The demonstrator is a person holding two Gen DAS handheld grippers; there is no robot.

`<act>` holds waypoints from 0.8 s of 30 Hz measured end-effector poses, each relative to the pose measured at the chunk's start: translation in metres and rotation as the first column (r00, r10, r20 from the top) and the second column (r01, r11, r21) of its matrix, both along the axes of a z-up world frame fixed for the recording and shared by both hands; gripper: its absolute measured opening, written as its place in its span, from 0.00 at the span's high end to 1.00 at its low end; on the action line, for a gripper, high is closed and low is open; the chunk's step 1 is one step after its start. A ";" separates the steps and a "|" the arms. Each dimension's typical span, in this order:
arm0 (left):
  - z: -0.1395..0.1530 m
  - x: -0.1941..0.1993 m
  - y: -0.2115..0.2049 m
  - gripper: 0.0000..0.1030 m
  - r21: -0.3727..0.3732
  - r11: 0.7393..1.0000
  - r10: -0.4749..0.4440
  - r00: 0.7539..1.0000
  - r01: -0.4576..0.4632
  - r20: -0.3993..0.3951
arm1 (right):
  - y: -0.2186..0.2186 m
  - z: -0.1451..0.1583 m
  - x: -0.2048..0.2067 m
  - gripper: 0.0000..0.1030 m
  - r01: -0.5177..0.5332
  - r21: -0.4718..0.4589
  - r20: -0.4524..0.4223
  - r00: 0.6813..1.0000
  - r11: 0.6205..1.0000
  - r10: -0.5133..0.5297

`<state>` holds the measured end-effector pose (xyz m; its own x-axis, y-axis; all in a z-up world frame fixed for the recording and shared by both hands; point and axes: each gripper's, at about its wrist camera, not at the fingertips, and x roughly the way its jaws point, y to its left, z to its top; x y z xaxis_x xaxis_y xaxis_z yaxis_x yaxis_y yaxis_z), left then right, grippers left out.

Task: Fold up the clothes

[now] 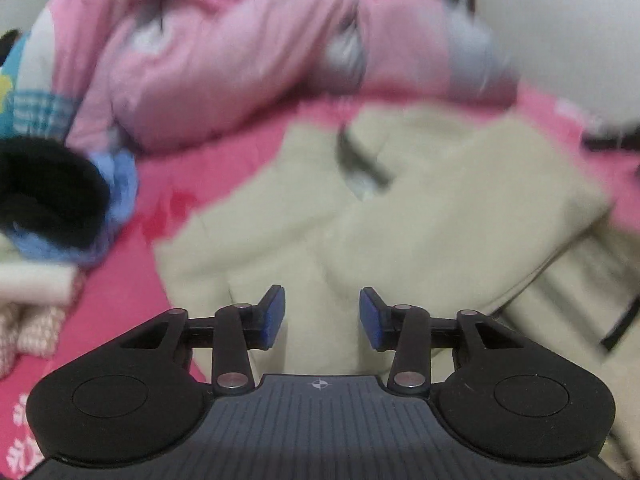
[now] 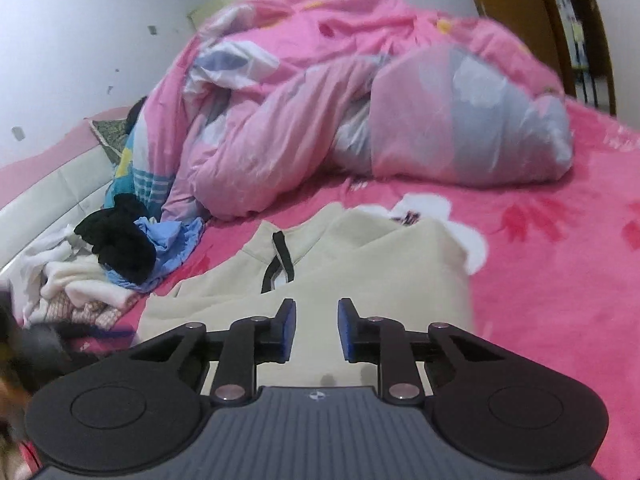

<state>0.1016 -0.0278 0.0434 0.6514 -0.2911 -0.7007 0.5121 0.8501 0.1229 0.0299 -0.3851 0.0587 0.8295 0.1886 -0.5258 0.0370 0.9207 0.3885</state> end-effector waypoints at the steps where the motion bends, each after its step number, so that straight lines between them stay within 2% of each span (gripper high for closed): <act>1: -0.009 0.005 0.006 0.58 0.003 0.999 0.038 0.999 -0.037 -0.020 | 0.002 -0.007 0.010 0.78 0.001 0.013 -0.019 1.000 1.000 -0.001; 3: -0.016 0.011 0.027 0.58 -0.090 0.994 0.057 0.997 -0.061 -0.051 | 0.004 -0.031 0.031 0.78 -0.002 0.030 -0.085 0.996 1.000 0.005; 4: -0.016 0.010 0.034 0.58 -0.123 0.991 0.051 0.997 -0.057 -0.055 | 0.005 -0.050 0.042 0.84 -0.007 0.033 -0.136 0.991 0.999 0.012; 5: -0.016 0.007 0.036 0.57 -0.122 0.992 0.041 0.998 -0.046 -0.041 | 0.006 -0.064 0.045 0.89 -0.005 0.037 -0.137 0.991 0.999 0.010; 8: -0.014 -0.004 0.036 0.58 -0.100 0.995 0.016 1.000 -0.016 0.001 | 0.015 -0.054 0.046 0.88 -0.019 -0.026 -0.139 0.990 0.999 0.015; 10: -0.005 -0.009 0.041 0.58 -0.113 0.994 0.003 1.000 -0.002 0.009 | 0.018 -0.033 0.042 0.87 -0.038 -0.041 -0.135 0.990 0.998 0.033; 11: -0.003 -0.008 0.045 0.59 -0.134 0.991 -0.001 1.000 0.004 0.017 | 0.017 -0.022 0.037 0.87 -0.043 -0.039 -0.096 0.995 0.998 0.039; 13: 0.003 -0.004 0.055 0.58 -0.189 0.982 -0.009 0.999 0.018 0.053 | 0.010 -0.002 0.026 0.87 -0.017 -0.054 -0.019 1.000 0.998 0.016; 16: 0.001 0.003 0.060 0.58 -0.179 0.984 0.019 0.998 -0.009 0.052 | -0.013 -0.004 0.023 0.87 0.075 -0.041 -0.001 0.997 0.996 -0.075; 18: -0.017 0.018 0.058 0.58 -0.131 0.990 0.049 0.998 -0.052 -0.027 | -0.029 -0.039 0.036 0.87 0.129 -0.012 -0.124 0.984 0.992 -0.130; 19: -0.021 0.021 0.061 0.58 -0.139 0.989 0.052 0.998 -0.056 -0.033 | -0.034 -0.060 0.040 0.90 0.130 0.009 -0.166 0.978 0.991 -0.127; 21: -0.011 0.021 0.065 0.58 -0.147 0.986 0.075 0.997 -0.079 -0.037 | -0.034 -0.055 0.036 0.89 0.115 -0.010 -0.155 0.981 0.993 -0.115; 23: 0.006 0.021 0.071 0.58 -0.182 0.980 0.075 0.997 -0.078 -0.025 | -0.028 -0.032 0.037 0.86 0.101 -0.051 -0.155 0.982 0.994 -0.107; 24: 0.017 0.022 0.074 0.57 -0.208 0.976 0.064 0.998 -0.065 -0.016 | -0.024 -0.019 0.041 0.86 0.082 -0.055 -0.127 0.988 0.995 -0.088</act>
